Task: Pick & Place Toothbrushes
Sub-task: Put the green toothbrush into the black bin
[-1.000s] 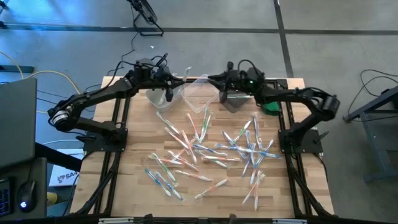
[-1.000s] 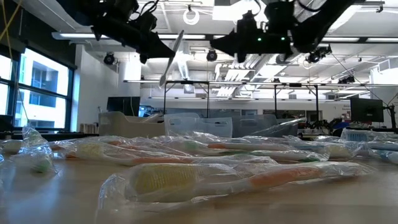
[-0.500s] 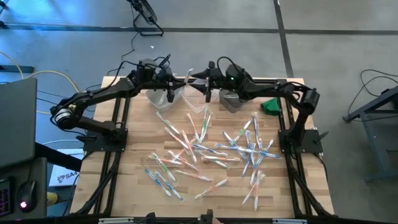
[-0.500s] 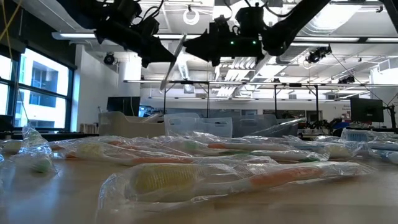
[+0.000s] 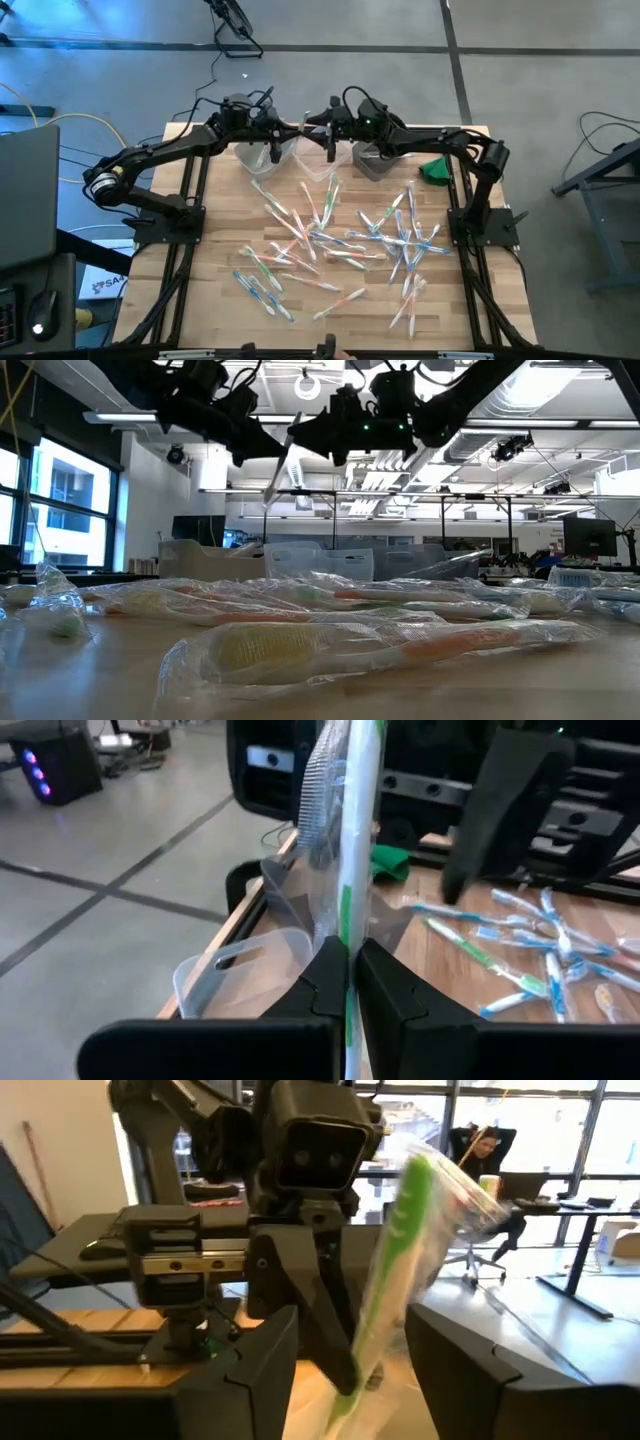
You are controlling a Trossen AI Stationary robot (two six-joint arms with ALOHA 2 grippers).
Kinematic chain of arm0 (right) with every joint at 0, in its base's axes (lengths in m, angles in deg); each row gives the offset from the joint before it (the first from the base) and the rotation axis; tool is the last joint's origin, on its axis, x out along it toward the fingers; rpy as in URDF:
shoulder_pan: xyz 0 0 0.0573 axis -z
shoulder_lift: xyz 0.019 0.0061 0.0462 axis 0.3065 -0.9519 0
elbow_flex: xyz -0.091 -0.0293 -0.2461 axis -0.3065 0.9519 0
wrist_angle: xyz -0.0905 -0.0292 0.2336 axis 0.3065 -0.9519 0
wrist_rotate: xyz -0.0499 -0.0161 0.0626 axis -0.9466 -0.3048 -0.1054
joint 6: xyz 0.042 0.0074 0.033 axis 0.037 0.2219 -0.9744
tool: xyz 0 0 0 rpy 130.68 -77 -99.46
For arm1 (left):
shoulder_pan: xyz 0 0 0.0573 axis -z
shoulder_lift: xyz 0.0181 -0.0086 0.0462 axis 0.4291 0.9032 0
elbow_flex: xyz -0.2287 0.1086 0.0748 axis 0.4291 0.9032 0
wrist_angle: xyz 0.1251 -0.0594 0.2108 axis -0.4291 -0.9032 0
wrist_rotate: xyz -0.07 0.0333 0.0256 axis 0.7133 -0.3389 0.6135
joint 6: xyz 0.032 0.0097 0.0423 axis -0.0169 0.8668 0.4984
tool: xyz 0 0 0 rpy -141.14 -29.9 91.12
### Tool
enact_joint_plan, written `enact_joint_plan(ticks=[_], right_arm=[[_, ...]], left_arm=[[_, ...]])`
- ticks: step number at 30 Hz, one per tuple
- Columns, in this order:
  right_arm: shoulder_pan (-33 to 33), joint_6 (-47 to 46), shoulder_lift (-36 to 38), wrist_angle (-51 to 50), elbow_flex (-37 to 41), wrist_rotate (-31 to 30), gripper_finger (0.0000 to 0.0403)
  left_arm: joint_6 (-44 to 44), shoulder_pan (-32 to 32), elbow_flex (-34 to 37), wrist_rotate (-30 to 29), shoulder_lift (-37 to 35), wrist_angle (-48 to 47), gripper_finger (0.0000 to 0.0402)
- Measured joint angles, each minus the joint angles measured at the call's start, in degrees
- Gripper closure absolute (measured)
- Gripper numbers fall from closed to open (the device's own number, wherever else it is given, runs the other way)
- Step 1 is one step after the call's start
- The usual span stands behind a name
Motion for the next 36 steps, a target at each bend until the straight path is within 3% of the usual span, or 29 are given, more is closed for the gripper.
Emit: enact_joint_plan(ticks=[9,21,27,36], right_arm=[[-0.36,-0.04,0.05,0.56,-0.02,0.3,0.0268],[-1.65,-0.04,0.05,0.72,0.0,-0.34,0.038],[-1.67,-1.16,0.05,0.72,0.0,-0.28,0.0382],[-1.32,-1.31,0.03,0.61,0.02,-0.26,0.0382]], left_arm=[[0.22,1.33,0.02,0.96,0.19,0.94,0.0398],[1.45,2.29,0.02,1.19,0.25,0.81,0.0398],[1.27,2.29,0.02,0.97,0.25,0.73,0.0387],[1.08,2.32,0.02,-2.82,0.25,1.04,0.0308]])
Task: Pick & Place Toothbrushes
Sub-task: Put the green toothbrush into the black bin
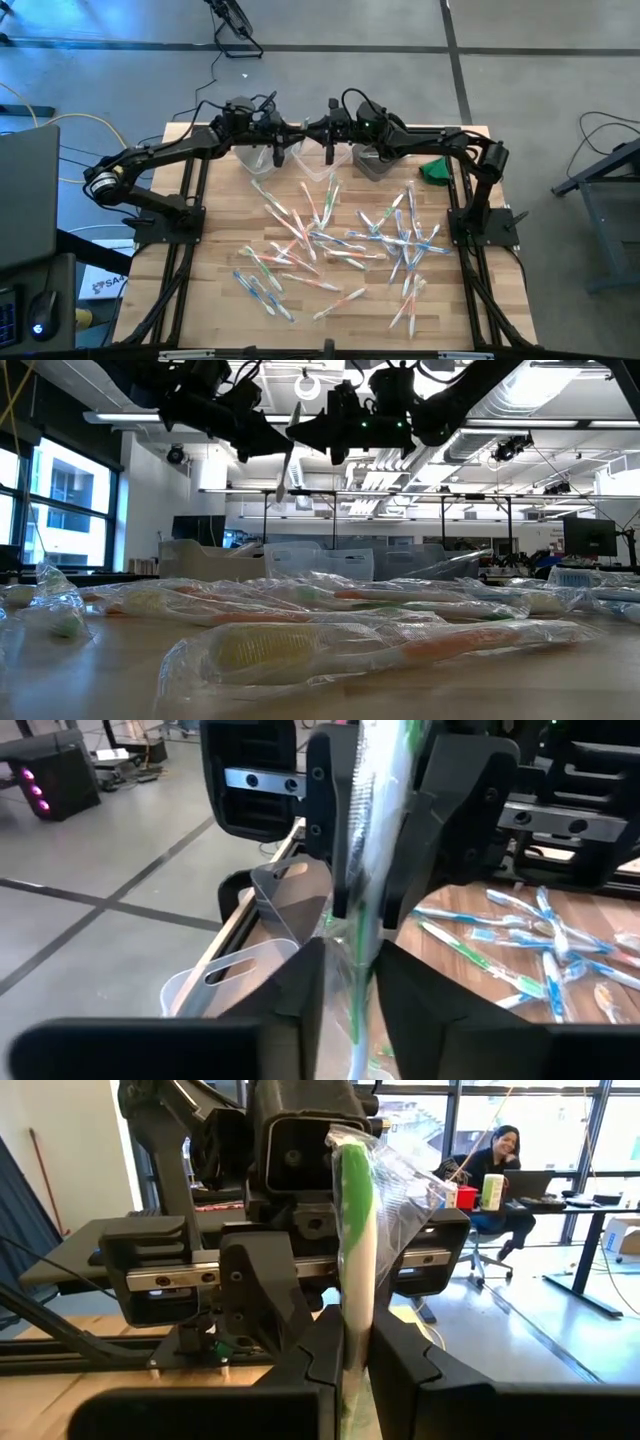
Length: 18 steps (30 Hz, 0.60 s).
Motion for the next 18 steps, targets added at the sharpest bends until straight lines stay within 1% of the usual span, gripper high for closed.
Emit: enact_joint_plan(ticks=[2,5,9,13,18], right_arm=[[0.35,-0.04,0.02,-0.14,0.0,0.29,0.0382],[1.07,-0.11,1.28,-3.01,0.07,0.23,0.0382],[2.25,0.49,3.48,-5.92,0.04,-0.01,0.0382],[3.39,6.11,7.08,-13.44,0.04,-5.7,0.0382],[4.48,14.54,13.95,-28.3,0.04,-14.8,0.0382]], left_arm=[[0.02,-0.02,0.0,-0.35,0.0,0.16,0.0284],[0.04,-0.06,0.0,-0.37,-0.06,0.15,0.0249],[1.66,-0.09,0.0,-1.4,-0.2,0.02,0.022],[2.39,-0.56,0.0,-4.7,-2.6,-1.27,0.0214],[4.31,-2.5,0.0,-5.5,-8.5,-8.47,0.0215]])
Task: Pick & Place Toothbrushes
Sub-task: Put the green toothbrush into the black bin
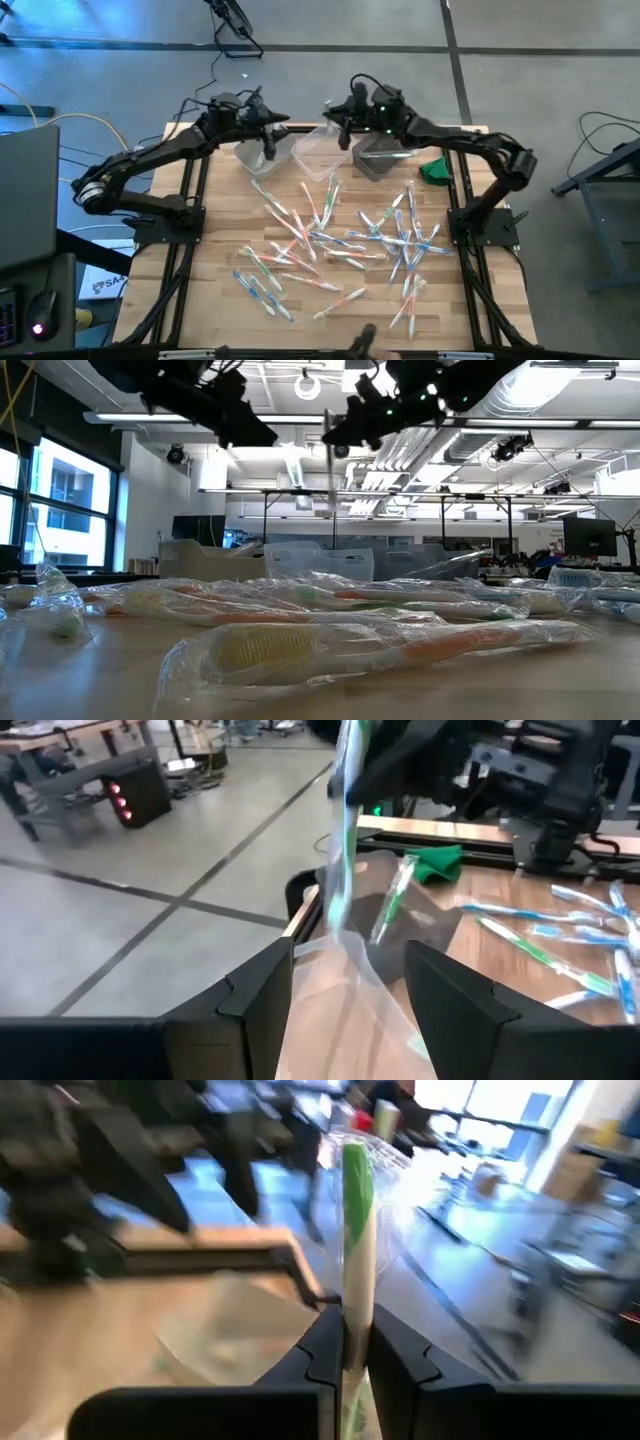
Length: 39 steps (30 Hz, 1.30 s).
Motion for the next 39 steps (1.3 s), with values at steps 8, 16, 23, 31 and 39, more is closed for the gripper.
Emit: enact_joint_plan(ticks=[8,16,23,31,39], right_arm=[[0.44,7.03,6.03,-22.41,-0.04,-18.22,0.0382],[0.46,9.12,3.93,-35.2,-0.02,-30.0,0.0382],[1.23,11.51,0.66,-40.05,-0.02,-31.03,0.0382],[1.73,13.13,-3.76,-45.07,-0.02,-35.02,0.0382],[-0.49,12.98,-4.14,-49.68,-0.02,-41.09,0.0382]], left_arm=[[-4.45,-2.5,-0.02,-2.3,-9.14,-13.46,0.0216],[-8.87,-2.46,-0.02,-8.4,-13.44,-27.71,0.0216],[-11.57,-1.55,0.67,-9.54,-12.94,-33.86,0.0248],[-11.97,2.27,5.07,-12.82,-13.16,-28.81,0.0322],[-13.65,3.22,5.66,-15.36,-13.16,-28.63,0.0367]])
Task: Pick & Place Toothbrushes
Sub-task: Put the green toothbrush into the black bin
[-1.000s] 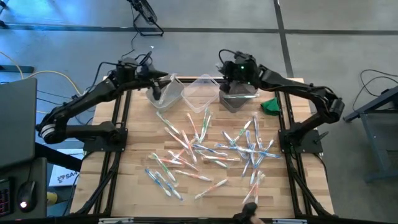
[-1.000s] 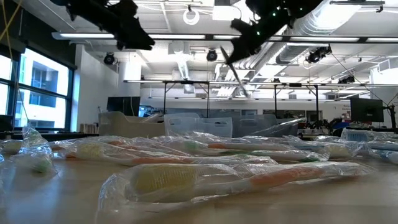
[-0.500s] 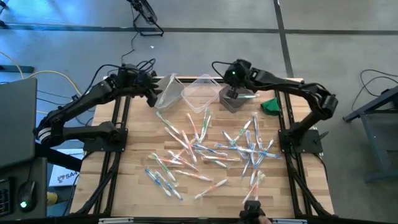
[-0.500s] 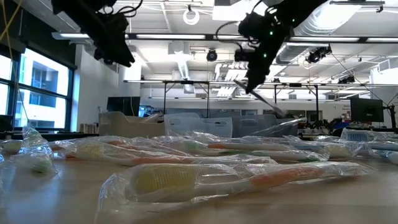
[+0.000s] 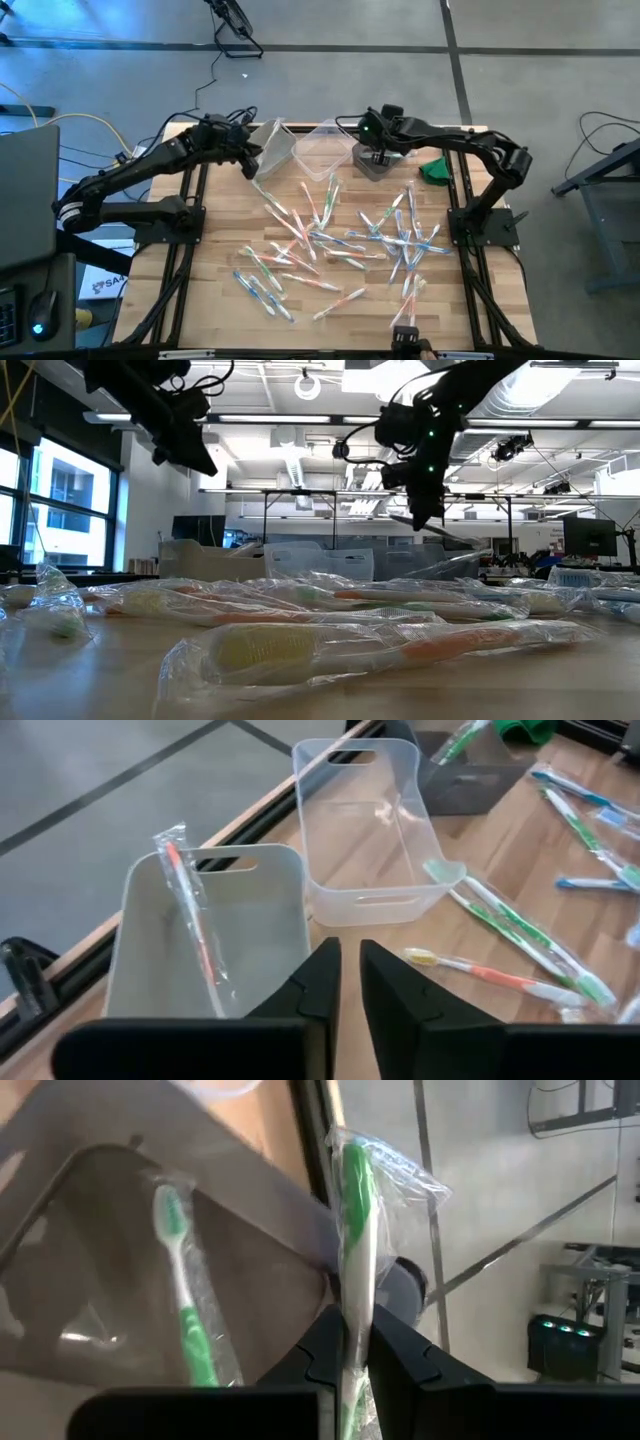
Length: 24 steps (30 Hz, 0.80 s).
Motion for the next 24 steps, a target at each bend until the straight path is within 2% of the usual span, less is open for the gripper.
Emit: enact_joint_plan(ticks=[7,10,17,22,24], right_arm=[[-1.23,-1.87,-0.13,-2.73,0.0,1.29,0.0382],[-1.02,-1.07,-1.22,-2.59,-0.01,3.76,0.0382],[-0.57,2.61,-6.13,-1.17,0.0,2.15,0.0382],[-0.75,4.41,-7.56,-1.05,0.0,2.04,0.038],[-0.85,4.7,-7.56,-0.87,-0.02,2.06,0.0361]], left_arm=[[0.03,0.01,0.0,0.06,0.09,0.3,0.0386],[0.49,0.01,0.31,0.08,0.09,0.82,0.0393],[0.47,1.27,9.15,0.49,0.09,13.94,0.04],[-1.07,1.1,11.99,0.13,0.11,16.2,0.0401],[-1.08,1.1,12.0,0.15,0.11,16.42,0.0401]])
